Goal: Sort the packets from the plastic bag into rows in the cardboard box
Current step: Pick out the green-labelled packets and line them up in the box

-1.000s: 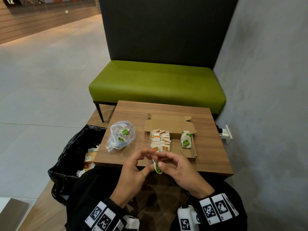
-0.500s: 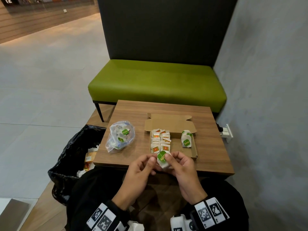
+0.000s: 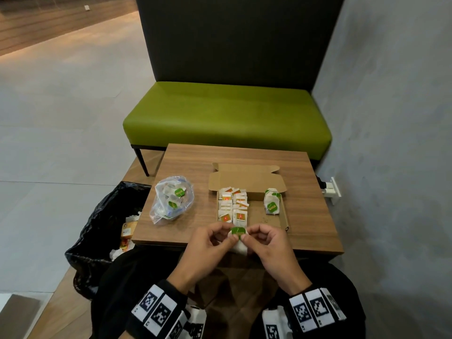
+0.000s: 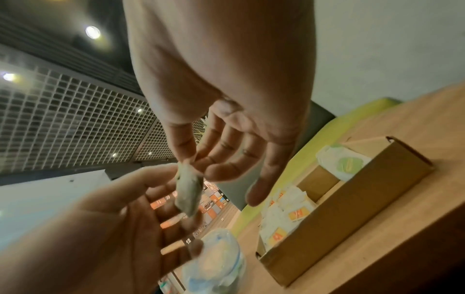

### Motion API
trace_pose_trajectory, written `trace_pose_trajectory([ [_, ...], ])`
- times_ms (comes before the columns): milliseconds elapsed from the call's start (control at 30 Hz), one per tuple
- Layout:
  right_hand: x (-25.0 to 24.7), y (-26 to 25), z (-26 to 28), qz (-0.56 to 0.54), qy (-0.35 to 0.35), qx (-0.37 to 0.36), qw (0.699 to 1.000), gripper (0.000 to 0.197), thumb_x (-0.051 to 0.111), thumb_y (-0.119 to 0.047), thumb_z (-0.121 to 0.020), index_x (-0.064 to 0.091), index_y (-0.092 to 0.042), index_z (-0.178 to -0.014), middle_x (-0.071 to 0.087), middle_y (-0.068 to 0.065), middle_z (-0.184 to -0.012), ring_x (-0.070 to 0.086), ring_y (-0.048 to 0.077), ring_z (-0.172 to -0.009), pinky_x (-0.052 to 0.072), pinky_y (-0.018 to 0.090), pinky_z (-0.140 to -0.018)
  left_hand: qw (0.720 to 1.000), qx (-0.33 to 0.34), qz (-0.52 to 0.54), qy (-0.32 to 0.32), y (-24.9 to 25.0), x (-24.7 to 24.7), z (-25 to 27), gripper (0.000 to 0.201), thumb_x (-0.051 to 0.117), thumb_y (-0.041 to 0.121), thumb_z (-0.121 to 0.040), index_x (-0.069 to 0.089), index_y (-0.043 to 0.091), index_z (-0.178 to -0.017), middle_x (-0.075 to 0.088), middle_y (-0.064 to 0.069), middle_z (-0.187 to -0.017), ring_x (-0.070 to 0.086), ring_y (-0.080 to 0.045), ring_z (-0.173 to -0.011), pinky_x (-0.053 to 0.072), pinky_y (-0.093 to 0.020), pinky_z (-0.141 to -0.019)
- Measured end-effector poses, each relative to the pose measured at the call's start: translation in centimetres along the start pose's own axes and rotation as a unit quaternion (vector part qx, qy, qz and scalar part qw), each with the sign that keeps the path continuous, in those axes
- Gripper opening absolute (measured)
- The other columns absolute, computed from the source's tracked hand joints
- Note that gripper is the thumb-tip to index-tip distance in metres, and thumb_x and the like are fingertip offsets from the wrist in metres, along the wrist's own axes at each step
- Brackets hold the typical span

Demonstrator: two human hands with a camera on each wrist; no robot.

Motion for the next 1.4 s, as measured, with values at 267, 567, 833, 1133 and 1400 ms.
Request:
trace_pose_trajectory([
  [267,-2.0,-0.1,-2.4,0.048,-0.020,0.017,0.998,0.010,0.076,-0.005,-0.083,0.073,-0.010,-0.091,0.077,0.004,-0.087,0.072,0.015,-0.082,0.057,0.024,-0.070,0.999,-0.026,0.018,-0.034,-1.2,2.3,-1.8,0.008,0.069,0.020,-0.091,0.072,0.019,-0.099,0.074,0.004,-0.085,0.068,-0.006,-0.080,0.051,-0.018,-0.070],
  [567,-4.6,-1.2,-6.7,0.243,-0.062,0.037,0.967,0.011,0.080,-0.011,-0.081,0.073,-0.019,-0.081,0.071,-0.004,-0.076,0.063,0.004,-0.066,0.052,0.022,-0.063,1.000,-0.018,-0.009,-0.021,-2.2,3.9,-4.8,0.012,0.071,0.024,-0.089,0.070,0.026,-0.101,0.072,0.000,-0.089,0.067,-0.013,-0.081,0.057,-0.027,-0.073],
  [833,-9.8,-1.0,-10.8,0.385,0.028,0.031,0.922,0.007,0.081,-0.023,-0.081,0.074,-0.024,-0.081,0.070,-0.006,-0.079,0.061,0.011,-0.074,0.051,0.031,-0.069,0.978,-0.044,-0.205,-0.014,-5.3,4.1,-5.3,0.051,0.069,0.044,-0.087,0.049,0.032,-0.133,0.051,0.019,-0.123,0.052,0.000,-0.111,0.047,-0.021,-0.096],
  [1133,-10.7,2.3,-13.5,0.426,-0.066,0.117,0.895,0.008,0.082,-0.017,-0.079,0.075,-0.021,-0.078,0.072,-0.001,-0.083,0.065,0.014,-0.084,0.051,0.030,-0.077,0.962,-0.006,-0.267,-0.057,-5.7,4.6,-5.4,0.054,0.060,0.048,-0.092,0.044,0.031,-0.140,0.041,0.018,-0.133,0.046,-0.002,-0.121,0.044,-0.025,-0.104],
  [1400,-10.7,3.0,-15.0,0.570,0.055,0.057,0.818,0.009,0.072,-0.021,-0.086,0.073,-0.030,-0.090,0.063,-0.010,-0.082,0.060,0.012,-0.080,0.046,0.028,-0.067,0.957,0.000,-0.283,-0.066,-5.4,4.2,-5.6,0.052,0.060,0.045,-0.093,0.044,0.029,-0.140,0.043,0.016,-0.134,0.047,-0.004,-0.122,0.043,-0.025,-0.103],
])
Point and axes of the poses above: each hand's wrist, its own z-axis away from the middle knuckle, its own x-axis out of the palm, y = z × x, the point moved 8 cm from there along -z, towards the middle knuckle
